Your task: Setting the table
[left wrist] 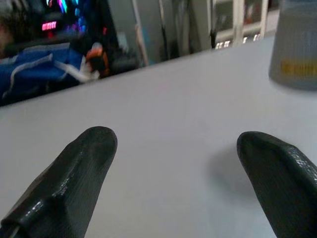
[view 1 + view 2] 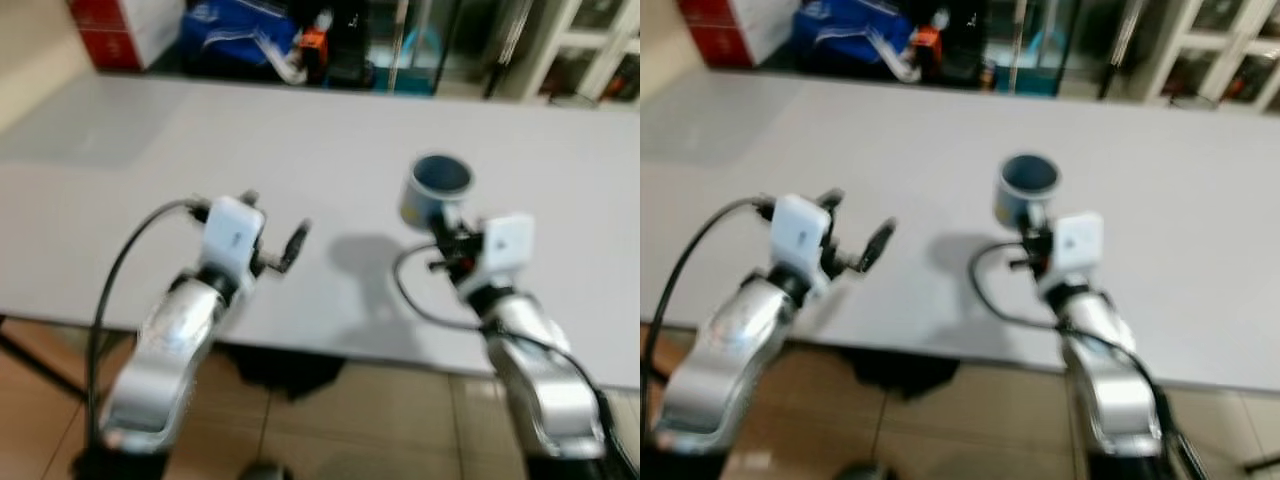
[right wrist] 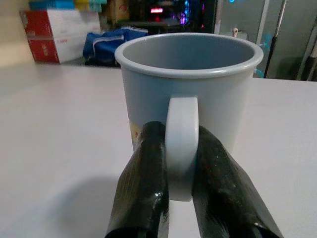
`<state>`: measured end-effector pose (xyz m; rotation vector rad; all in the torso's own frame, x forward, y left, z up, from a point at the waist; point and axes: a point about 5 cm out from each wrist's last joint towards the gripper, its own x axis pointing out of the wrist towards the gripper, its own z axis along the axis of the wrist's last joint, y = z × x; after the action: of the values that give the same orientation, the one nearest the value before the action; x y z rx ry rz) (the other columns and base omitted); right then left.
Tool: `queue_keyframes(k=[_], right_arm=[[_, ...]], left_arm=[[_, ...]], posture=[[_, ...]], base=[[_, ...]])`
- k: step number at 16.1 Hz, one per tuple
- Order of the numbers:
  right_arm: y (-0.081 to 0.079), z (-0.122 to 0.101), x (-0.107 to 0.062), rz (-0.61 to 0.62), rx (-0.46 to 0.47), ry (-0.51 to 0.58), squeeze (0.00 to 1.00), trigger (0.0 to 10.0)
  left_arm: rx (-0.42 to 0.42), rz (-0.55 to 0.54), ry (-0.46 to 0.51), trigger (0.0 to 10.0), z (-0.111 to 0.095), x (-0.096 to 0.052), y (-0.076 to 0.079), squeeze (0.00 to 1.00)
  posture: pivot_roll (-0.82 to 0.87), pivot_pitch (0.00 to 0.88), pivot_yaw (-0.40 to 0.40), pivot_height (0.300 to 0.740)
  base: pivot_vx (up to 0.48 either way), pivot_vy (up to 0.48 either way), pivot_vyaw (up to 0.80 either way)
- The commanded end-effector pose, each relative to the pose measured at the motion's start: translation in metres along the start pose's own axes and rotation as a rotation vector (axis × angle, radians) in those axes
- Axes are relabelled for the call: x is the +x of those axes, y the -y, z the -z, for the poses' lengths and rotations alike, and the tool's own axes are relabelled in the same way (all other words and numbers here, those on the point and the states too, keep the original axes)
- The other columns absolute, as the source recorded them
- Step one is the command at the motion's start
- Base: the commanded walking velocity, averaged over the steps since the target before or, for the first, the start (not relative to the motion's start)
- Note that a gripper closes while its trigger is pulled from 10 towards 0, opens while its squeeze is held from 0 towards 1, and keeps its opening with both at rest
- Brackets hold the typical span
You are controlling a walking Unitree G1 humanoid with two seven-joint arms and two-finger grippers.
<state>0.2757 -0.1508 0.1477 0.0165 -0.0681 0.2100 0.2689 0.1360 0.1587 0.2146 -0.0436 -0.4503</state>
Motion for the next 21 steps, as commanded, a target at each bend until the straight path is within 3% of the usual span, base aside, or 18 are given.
queue_keyframes(k=[1,3,6,8,12,17,18,21], right_arm=[[0.013,0.002,-0.002,0.077,-0.007,0.008,0.0,10.0],[0.014,0.011,0.007,0.116,0.019,0.009,0.0,10.0],[0.022,0.025,0.024,0.198,0.029,-0.032,0.0,10.0],[0.03,0.035,0.041,0.214,0.036,-0.084,0.0,10.0],[0.035,0.044,0.06,0.164,0.031,-0.124,0.0,10.0],[0.037,0.049,0.072,0.152,0.024,-0.151,0.0,10.0],[0.036,0.05,0.074,0.138,0.04,-0.149,1.0,10.0],[0.036,0.05,0.075,0.131,0.043,-0.14,1.0,10.0]], left_arm=[[0.005,0.065,0.021,10.0,-0.006,0.0,0.01,0.0],[0.003,0.179,-0.01,10.0,0.001,-0.004,0.025,0.0],[0.021,0.233,-0.044,10.0,0.008,-0.008,0.033,0.0],[0.015,0.257,-0.031,10.0,0.003,-0.012,0.031,0.0],[0.026,0.278,-0.035,10.0,0.001,-0.017,0.031,0.0],[0.034,0.26,-0.036,10.0,-0.003,-0.018,0.028,0.0],[0.032,0.257,-0.039,10.0,-0.002,-0.018,0.028,0.0],[0.027,0.254,-0.037,10.0,-0.003,-0.018,0.027,0.0]], posture=[[0.1,0.083,0.019,0.74],[0.09,0.1,0.027,0.74],[0.11,0.125,0.013,0.74],[0.13,0.136,0.003,0.74],[0.18,0.132,-0.019,0.74],[0.2,0.12,-0.035,0.74],[0.2,0.119,-0.039,0.74],[0.19,0.101,-0.044,0.74]], base=[[0.0,0.0,0.0],[0.0,0.0,0.0],[0.0,0.0,0.0],[0.0,0.0,0.0],[0.0,0.0,0.0],[0.0,0.0,0.0],[0.0,0.0,0.0],[0.0,0.0,0.0]])
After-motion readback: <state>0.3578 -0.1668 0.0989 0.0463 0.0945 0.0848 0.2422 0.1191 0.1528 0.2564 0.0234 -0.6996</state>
